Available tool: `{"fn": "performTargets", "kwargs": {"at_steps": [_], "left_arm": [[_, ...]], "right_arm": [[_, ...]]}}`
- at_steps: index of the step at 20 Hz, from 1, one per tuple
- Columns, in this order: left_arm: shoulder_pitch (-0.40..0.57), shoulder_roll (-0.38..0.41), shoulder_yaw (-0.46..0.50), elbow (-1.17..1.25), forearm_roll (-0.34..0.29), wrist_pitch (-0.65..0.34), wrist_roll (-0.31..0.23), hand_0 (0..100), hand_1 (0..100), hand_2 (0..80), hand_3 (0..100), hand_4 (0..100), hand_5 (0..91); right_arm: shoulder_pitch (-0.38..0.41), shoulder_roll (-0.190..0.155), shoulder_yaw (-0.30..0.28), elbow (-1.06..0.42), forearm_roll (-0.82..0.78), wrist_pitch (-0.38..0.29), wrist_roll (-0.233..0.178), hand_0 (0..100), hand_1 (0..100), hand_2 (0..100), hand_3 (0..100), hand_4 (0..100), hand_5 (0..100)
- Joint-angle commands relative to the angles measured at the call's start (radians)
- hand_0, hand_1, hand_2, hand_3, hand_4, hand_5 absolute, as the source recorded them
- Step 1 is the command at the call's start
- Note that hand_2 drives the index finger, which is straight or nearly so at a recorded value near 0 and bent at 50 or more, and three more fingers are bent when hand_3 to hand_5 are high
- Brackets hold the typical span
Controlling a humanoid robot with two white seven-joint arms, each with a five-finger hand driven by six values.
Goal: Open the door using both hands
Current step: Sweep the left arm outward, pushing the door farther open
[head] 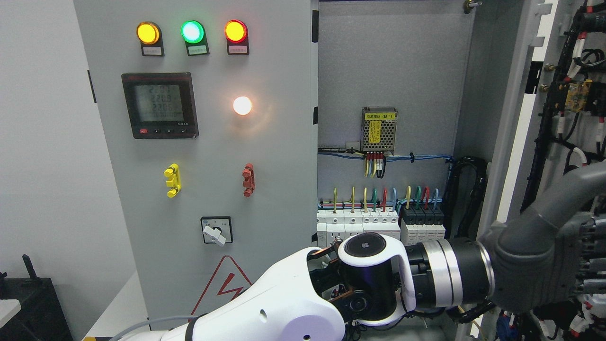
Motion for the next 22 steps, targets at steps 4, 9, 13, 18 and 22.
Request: {"fn": "performTargets", "kwargs": {"at_steps": [4, 9, 13, 18, 22], "left_arm": [[0.000, -0.026, -0.070, 0.037, 0.002, -0.043, 0.062, 0, 0, 0.0, 0, 4, 0.0], [0.000, -0.029, -0.084, 0.044, 0.004, -0.043, 0.090, 0, 0, 0.0, 0, 4, 0.0], [0.000, -0.029, -0.089, 0.044, 0.005, -0.044, 0.093, 0, 0, 0.0, 0, 4, 0.0], [0.000, -0.027, -0.087, 0.040, 0.005, -0.047, 0.093, 0, 0, 0.0, 0, 4, 0.0], [-0.002, -0.027, -0.082, 0.037, 0.005, -0.047, 0.092, 0, 0, 0.0, 0, 4, 0.0]], "right_arm": [[0.000, 0.000, 0.000, 0.000, 0.000, -0.001, 0.000, 0, 0, 0, 0, 0, 0], [0.000, 0.000, 0.000, 0.000, 0.000, -0.001, 0.000, 0, 0, 0, 0, 0, 0], [0.000, 0.000, 0.000, 0.000, 0.000, -0.001, 0.000, 0, 0, 0, 0, 0, 0], [0.000, 0.000, 0.000, 0.000, 0.000, -0.001, 0.000, 0, 0, 0, 0, 0, 0], [0.000, 0.000, 0.000, 0.000, 0.000, -0.001, 0.000, 0, 0, 0, 0, 0, 0]]}}
